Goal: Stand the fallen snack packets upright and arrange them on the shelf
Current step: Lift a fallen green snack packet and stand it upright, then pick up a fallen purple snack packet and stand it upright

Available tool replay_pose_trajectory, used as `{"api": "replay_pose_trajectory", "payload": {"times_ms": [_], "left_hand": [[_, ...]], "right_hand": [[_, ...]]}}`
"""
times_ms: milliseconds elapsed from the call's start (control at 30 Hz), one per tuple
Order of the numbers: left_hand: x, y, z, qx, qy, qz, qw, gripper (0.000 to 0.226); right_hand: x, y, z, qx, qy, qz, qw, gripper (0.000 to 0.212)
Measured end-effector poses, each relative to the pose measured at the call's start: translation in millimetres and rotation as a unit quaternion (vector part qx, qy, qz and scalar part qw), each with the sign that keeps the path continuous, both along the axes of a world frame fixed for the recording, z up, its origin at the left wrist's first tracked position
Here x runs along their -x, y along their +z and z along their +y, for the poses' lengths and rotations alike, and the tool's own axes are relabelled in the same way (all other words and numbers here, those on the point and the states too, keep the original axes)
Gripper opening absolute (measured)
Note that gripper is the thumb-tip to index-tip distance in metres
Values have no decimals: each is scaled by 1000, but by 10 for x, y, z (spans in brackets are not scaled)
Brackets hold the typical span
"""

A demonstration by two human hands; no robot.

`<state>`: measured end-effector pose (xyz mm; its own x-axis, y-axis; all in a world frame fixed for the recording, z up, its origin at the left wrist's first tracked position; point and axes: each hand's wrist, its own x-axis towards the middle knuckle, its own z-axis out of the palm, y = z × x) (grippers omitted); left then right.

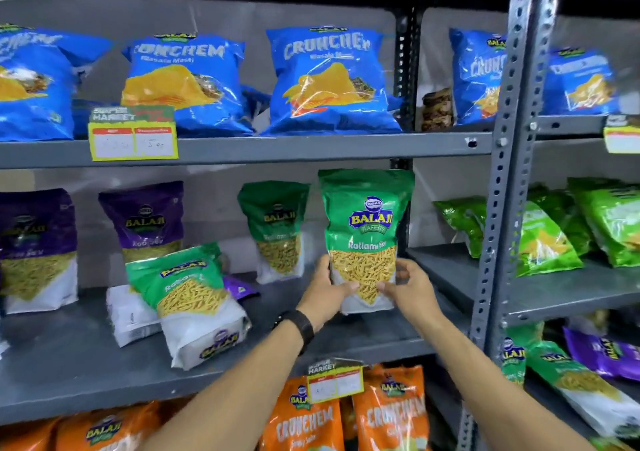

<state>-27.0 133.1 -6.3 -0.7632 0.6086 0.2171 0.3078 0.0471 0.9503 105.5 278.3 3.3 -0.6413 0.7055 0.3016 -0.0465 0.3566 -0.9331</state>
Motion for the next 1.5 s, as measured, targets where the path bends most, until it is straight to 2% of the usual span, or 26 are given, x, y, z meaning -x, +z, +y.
{"api": "replay_pose_trajectory", "payload": {"times_ms": [67,233,400,633,733,833,900,1000,1100,1167,1233,1267,1367,1433,1500], "left_hand": [[-215,148,172,-6,13,17,1000,60],[-262,62,554,20,19,31,999,56],[-229,-135,702,38,29,40,998,69],[-127,-180,718,60,29,42,997,81],[-69,-201,588,70,12,29,997,94],[-166,-35,172,72,17,23,997,91],[-162,65,-204,65,30,45,996,80],[-138,240,-853,49,80,102,990,62],[-73,397,-1460,48,168,180,968,48],[-32,445,-1844,54,230,208,949,43],[22,433,-2204,62,296,213,929,43],[82,387,-2374,69,326,209,920,45],[248,203,-2781,129,370,175,903,53],[330,61,-2900,150,332,70,929,56],[368,-40,-2881,104,259,-80,957,59]], "right_hand": [[7,12,195,3,-8,5,1000,54],[68,-83,508,9,-7,2,1000,59],[144,-344,678,6,4,-22,1000,63],[161,-355,706,-4,-6,-42,999,68],[111,-349,551,-25,-93,-53,994,71],[4,-325,192,-72,-170,-31,982,49],[19,-301,-107,-108,-123,-19,986,39],[239,-264,-548,-142,8,-6,990,29],[588,-167,-1047,-122,135,-16,983,25],[807,-114,-1379,-63,218,-43,973,32],[1013,-67,-1648,-1,256,-91,962,51],[1099,-38,-1756,9,255,-116,960,55],[1266,51,-2016,51,261,-160,951,39],[1296,121,-2138,76,247,-191,947,36],[1260,185,-2234,93,249,-213,940,34]]}}
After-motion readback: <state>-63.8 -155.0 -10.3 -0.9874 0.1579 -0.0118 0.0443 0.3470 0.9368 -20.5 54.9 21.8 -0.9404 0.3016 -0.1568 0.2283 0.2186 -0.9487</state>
